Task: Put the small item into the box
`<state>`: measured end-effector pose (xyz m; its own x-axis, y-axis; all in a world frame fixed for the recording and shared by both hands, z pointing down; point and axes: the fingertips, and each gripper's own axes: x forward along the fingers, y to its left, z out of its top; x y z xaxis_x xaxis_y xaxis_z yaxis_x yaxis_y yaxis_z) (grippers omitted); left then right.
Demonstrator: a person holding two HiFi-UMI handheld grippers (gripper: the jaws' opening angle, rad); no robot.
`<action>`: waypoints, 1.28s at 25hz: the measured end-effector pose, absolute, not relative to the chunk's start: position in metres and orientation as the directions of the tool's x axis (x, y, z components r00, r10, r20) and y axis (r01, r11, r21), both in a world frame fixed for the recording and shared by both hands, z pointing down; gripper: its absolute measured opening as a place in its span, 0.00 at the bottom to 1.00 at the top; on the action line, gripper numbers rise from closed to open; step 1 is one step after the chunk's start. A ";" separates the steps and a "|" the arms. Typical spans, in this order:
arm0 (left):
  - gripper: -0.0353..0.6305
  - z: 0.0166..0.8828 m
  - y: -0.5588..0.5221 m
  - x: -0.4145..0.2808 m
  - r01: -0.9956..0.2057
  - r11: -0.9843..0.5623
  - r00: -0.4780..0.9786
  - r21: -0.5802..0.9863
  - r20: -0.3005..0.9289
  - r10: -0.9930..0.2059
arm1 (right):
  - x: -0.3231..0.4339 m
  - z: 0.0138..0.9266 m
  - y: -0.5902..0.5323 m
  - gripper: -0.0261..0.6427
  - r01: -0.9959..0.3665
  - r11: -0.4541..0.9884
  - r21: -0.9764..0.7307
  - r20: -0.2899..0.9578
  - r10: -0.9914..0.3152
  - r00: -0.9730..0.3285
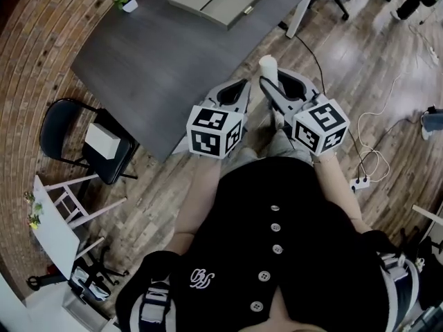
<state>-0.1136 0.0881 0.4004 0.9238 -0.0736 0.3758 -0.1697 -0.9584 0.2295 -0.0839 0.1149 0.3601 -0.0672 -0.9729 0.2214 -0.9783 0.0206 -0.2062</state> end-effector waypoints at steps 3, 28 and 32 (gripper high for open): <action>0.08 0.403 0.060 -0.090 -0.215 -0.951 0.926 0.222 0.357 -0.126 | -0.054 0.368 0.088 0.24 -0.978 0.051 -0.200 0.224 -0.970 -0.097; 0.08 0.409 -0.162 0.089 -0.722 -0.638 0.687 0.266 0.379 -0.619 | 0.137 0.386 -0.160 0.24 -0.751 0.636 -0.176 0.350 -0.672 -0.652; 0.08 0.420 -0.168 0.076 -0.759 -0.591 0.648 0.274 0.408 -0.643 | 0.129 0.397 -0.169 0.24 -0.708 0.673 -0.214 0.352 -0.623 -0.698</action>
<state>0.0764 -0.1682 0.4199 0.6483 -0.6430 0.4078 -0.7587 -0.5910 0.2741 0.1288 -0.1691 0.3973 -0.6984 -0.6234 0.3516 -0.7083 0.6725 -0.2145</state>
